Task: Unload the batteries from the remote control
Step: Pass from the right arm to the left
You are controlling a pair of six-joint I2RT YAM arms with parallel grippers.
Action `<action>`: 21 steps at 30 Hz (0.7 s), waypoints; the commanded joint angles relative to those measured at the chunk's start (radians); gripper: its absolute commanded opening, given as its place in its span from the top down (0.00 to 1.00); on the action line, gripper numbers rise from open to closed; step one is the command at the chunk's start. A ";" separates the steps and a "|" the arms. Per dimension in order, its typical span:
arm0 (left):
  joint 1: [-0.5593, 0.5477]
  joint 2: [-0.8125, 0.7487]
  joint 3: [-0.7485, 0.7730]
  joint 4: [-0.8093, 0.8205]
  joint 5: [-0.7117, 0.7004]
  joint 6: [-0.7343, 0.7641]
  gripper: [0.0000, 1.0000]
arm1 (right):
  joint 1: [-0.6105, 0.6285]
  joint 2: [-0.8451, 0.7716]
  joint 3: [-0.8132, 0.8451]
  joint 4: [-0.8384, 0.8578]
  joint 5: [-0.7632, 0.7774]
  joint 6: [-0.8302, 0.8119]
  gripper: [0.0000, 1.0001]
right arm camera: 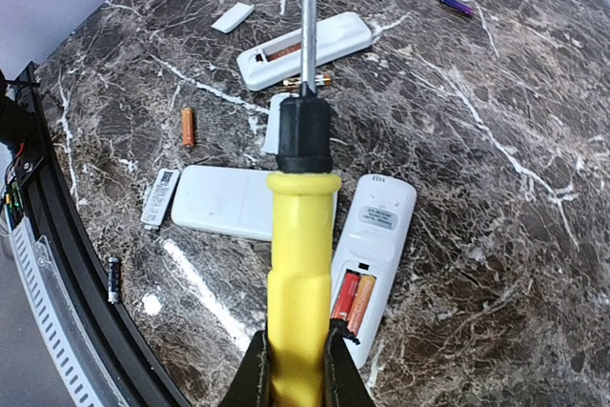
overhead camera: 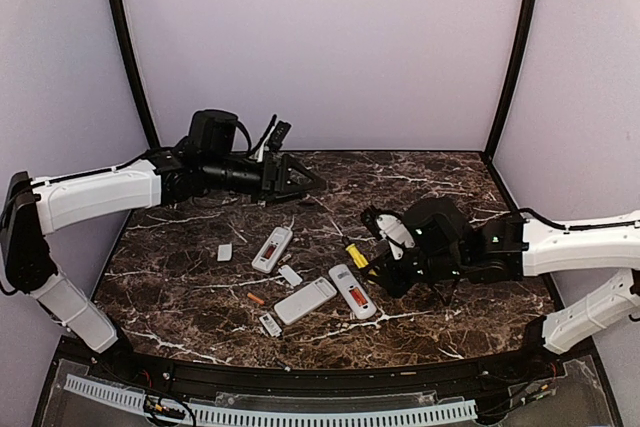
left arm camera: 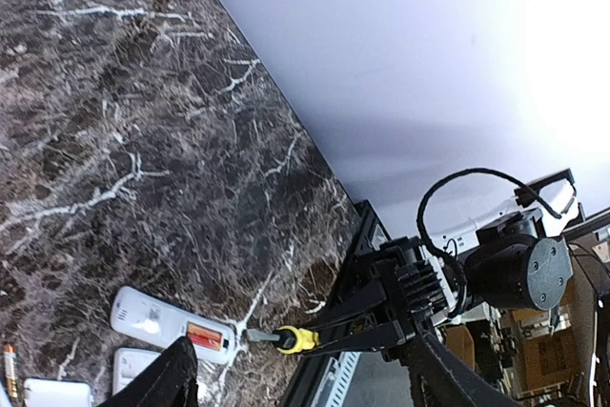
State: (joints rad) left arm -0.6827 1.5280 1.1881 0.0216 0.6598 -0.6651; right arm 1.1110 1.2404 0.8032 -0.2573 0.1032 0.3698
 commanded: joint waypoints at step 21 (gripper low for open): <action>-0.089 0.073 -0.020 -0.088 0.127 -0.034 0.63 | 0.066 0.052 0.120 0.035 0.059 -0.108 1.00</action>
State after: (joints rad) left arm -0.7673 1.5944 1.1877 -0.0834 0.7628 -0.6865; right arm 1.1652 1.2819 0.8871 -0.2535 0.1402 0.2852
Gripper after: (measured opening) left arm 0.403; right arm 0.112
